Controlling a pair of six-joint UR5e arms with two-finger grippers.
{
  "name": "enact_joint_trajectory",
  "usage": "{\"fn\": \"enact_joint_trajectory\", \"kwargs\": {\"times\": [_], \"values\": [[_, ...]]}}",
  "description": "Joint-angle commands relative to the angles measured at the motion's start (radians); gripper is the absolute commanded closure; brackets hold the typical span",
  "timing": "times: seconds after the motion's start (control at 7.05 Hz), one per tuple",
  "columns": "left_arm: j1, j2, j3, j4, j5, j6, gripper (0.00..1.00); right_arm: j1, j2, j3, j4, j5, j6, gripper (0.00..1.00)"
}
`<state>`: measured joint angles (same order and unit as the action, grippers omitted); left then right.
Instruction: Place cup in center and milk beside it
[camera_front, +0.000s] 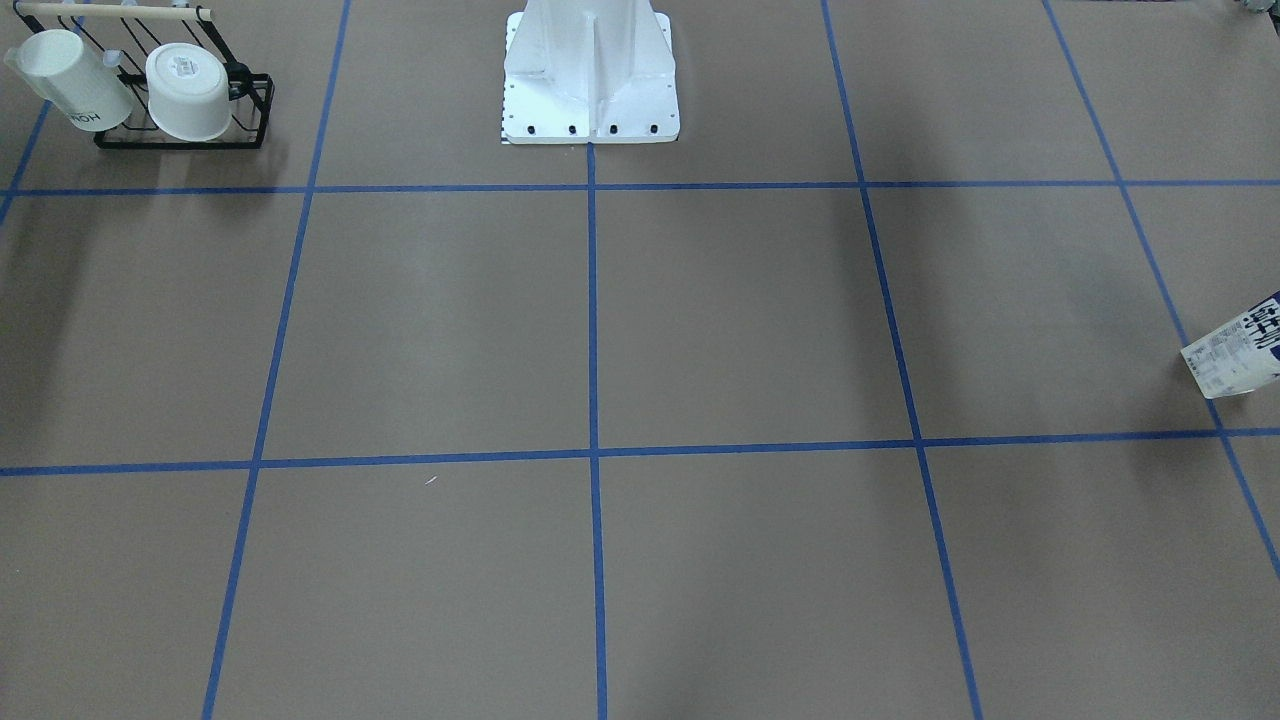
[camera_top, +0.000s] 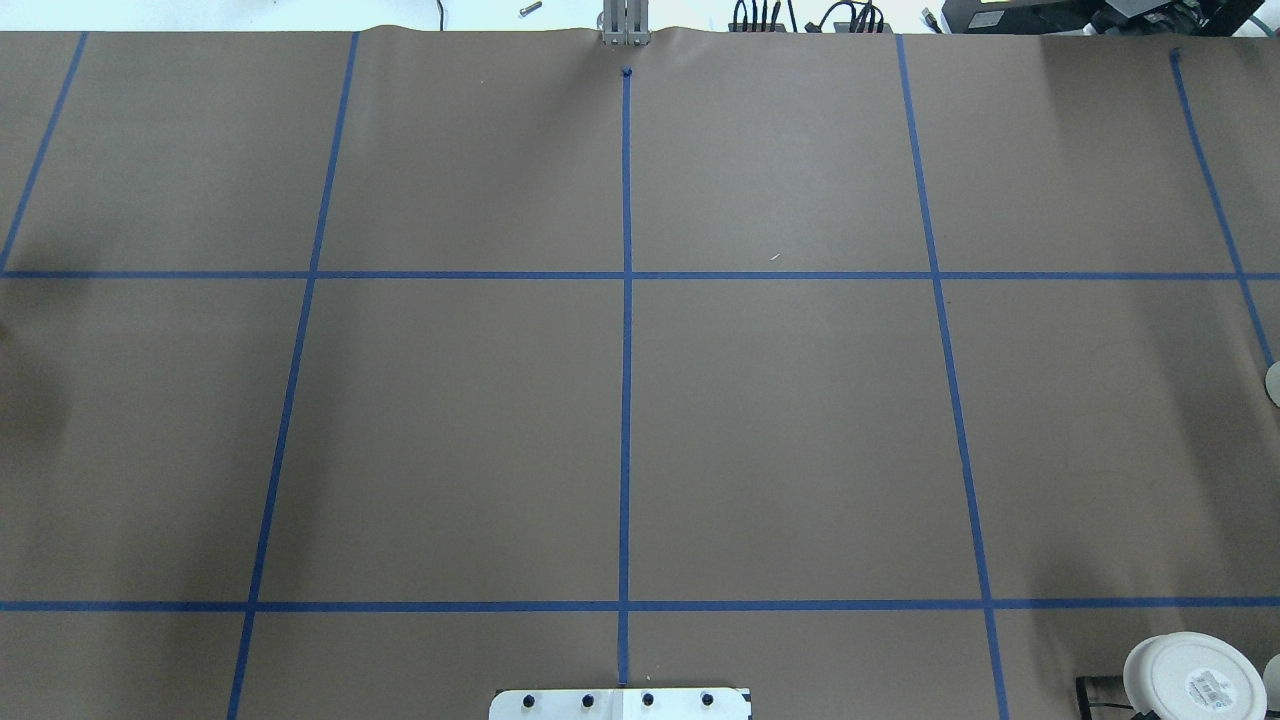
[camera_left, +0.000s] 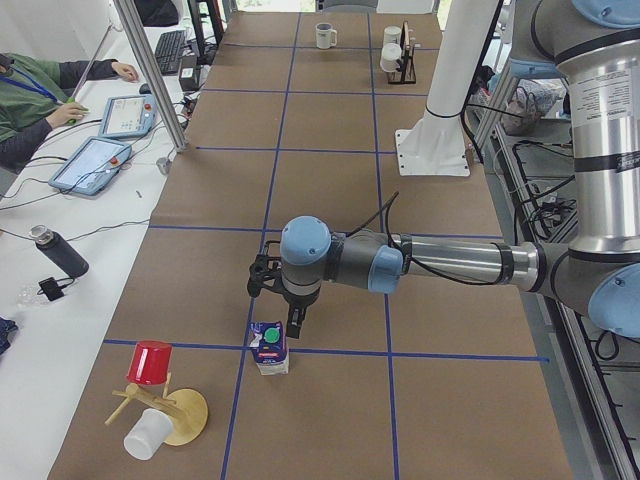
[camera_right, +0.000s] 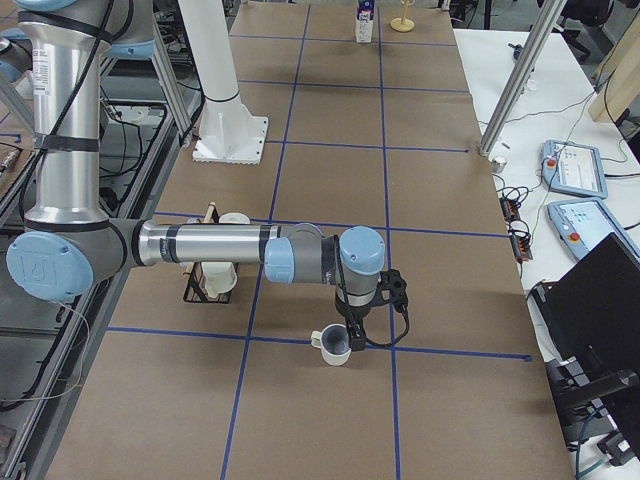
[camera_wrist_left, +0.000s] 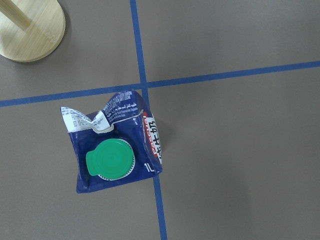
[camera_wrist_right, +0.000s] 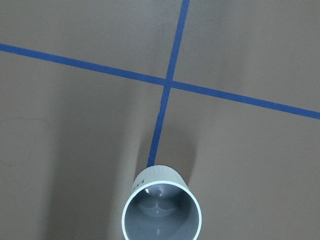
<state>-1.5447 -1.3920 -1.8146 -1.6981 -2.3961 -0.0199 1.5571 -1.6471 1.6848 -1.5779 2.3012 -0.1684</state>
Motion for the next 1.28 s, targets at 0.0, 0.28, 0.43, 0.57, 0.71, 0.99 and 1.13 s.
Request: {"fn": "enact_joint_trajectory", "kwargs": {"times": [0.0,0.28,0.43,0.57,0.71,0.99,1.13], "values": [[0.0,0.001,0.0,0.0,0.0,0.0,0.02,0.001,0.0,0.0,0.003,0.001,0.0,0.0],[0.002,-0.001,-0.005,-0.002,-0.002,0.0,0.02,0.0,0.001,0.007,0.003,0.001,0.001,0.0],[0.0,-0.001,-0.026,-0.002,-0.002,0.0,0.02,0.0,0.001,0.022,0.003,0.006,0.001,0.0],[0.002,-0.004,-0.034,-0.003,-0.002,0.002,0.02,0.0,0.001,0.071,0.001,0.009,0.0,0.0],[0.002,-0.012,-0.051,-0.002,0.0,0.0,0.02,0.0,0.004,0.099,0.001,0.001,-0.002,0.0],[-0.006,-0.056,-0.052,-0.014,0.003,0.0,0.02,0.001,0.024,0.16,0.004,0.001,0.01,0.0],[-0.008,-0.056,-0.046,-0.088,0.003,0.0,0.02,0.001,0.029,0.18,0.004,0.001,0.013,0.0]]}}
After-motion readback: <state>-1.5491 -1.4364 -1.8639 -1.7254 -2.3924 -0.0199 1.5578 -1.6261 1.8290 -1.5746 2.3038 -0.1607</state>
